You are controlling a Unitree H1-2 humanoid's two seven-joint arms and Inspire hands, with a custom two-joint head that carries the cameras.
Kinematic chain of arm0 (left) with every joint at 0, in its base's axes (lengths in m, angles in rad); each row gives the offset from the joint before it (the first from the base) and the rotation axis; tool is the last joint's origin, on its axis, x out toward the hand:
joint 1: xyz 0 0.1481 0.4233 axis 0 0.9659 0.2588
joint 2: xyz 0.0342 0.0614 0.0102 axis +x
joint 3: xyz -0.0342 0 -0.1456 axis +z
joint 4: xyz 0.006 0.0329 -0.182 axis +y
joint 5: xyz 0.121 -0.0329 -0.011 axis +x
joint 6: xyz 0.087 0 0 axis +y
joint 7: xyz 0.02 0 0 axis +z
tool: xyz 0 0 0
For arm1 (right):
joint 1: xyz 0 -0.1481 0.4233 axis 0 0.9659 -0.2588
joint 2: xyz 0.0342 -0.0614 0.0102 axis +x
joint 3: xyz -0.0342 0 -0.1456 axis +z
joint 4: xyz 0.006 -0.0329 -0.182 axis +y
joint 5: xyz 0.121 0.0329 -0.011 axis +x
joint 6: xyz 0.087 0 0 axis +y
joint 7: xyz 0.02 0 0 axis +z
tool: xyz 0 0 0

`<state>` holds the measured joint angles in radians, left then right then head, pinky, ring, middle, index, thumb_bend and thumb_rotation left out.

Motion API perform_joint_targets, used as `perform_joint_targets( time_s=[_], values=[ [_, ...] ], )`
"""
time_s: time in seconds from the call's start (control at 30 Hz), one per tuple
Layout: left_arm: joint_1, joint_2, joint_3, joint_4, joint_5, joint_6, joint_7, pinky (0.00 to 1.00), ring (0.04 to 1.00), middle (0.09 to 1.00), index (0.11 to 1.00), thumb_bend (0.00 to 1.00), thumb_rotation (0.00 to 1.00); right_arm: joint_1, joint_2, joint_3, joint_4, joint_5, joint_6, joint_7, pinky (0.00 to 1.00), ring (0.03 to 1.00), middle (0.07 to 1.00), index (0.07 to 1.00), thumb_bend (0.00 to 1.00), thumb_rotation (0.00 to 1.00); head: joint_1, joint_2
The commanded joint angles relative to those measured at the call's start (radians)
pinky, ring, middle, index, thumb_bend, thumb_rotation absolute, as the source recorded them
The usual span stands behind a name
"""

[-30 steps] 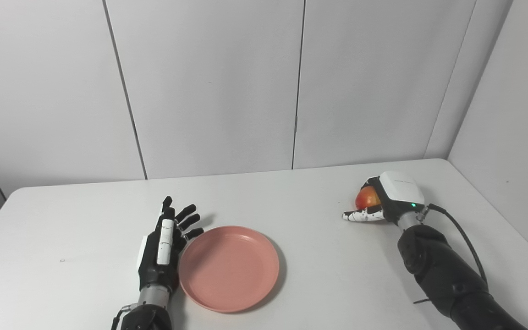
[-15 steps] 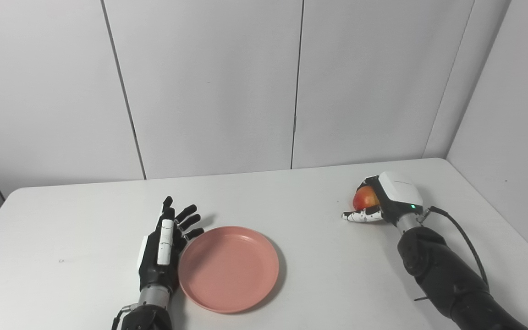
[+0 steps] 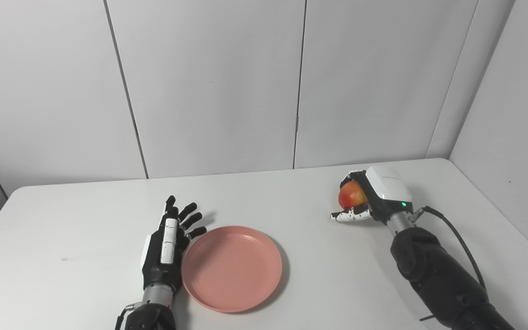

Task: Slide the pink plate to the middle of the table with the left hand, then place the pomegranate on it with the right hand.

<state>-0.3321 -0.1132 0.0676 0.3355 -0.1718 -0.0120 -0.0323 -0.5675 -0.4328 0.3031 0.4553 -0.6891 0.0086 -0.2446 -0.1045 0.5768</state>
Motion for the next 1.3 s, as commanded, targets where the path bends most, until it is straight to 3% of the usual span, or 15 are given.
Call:
perform_joint_targets(
  time_s=[0.0,0.2,0.33,0.6,0.8,1.03,1.27],
  values=[
    [0.004,-0.02,-0.009,0.019,0.008,0.019,0.018,0.68,0.807,0.844,0.968,0.84,0.84,-0.049,-0.009,-0.02,-0.08,0.003,-0.041,-0.004,0.21,0.266,0.36,0.489,0.5,0.14,0.017,0.004],
    [0.002,-0.033,-0.017,0.022,0.021,0.013,0.033,0.69,0.809,0.848,0.979,0.85,0.85,-0.041,0.003,-0.033,-0.185,0.015,-0.057,0.021,0.19,0.246,0.344,0.488,0.5,0.14,0.046,0.008],
    [-0.003,-0.042,-0.02,0.026,0.042,0.016,0.054,0.66,0.792,0.829,0.974,0.9,0.85,-0.032,0.023,-0.039,-0.3,0.018,-0.039,0.077,0.23,0.3,0.408,0.489,0.5,0.14,0.065,0.008],
    [0.007,-0.048,-0.035,0.024,0.086,-0.005,0.08,0.64,0.787,0.824,0.978,0.89,0.87,-0.021,0.07,-0.052,-0.465,0.038,-0.058,0.132,0.25,0.323,0.417,0.489,0.5,0.14,0.104,0.014],
    [0.009,-0.052,-0.04,0.024,0.094,-0.004,0.08,0.64,0.784,0.825,0.976,0.89,0.88,-0.025,0.106,-0.045,-0.499,0.056,-0.106,0.147,0.24,0.316,0.409,0.488,0.5,0.14,0.133,0.015],
    [0.01,-0.054,-0.034,0.021,0.085,0.009,0.077,0.64,0.783,0.819,0.973,0.92,0.85,-0.015,0.175,-0.043,-0.562,0.059,-0.074,0.194,0.23,0.3,0.398,0.486,0.5,0.15,0.124,0.017],
    [0.009,-0.045,-0.042,0.024,0.1,0.007,0.078,0.63,0.779,0.822,0.982,0.89,0.89,0.022,0.248,-0.019,-0.575,0.048,-0.07,0.234,0.22,0.294,0.397,0.484,0.5,0.15,0.121,0.018]
  ],
)
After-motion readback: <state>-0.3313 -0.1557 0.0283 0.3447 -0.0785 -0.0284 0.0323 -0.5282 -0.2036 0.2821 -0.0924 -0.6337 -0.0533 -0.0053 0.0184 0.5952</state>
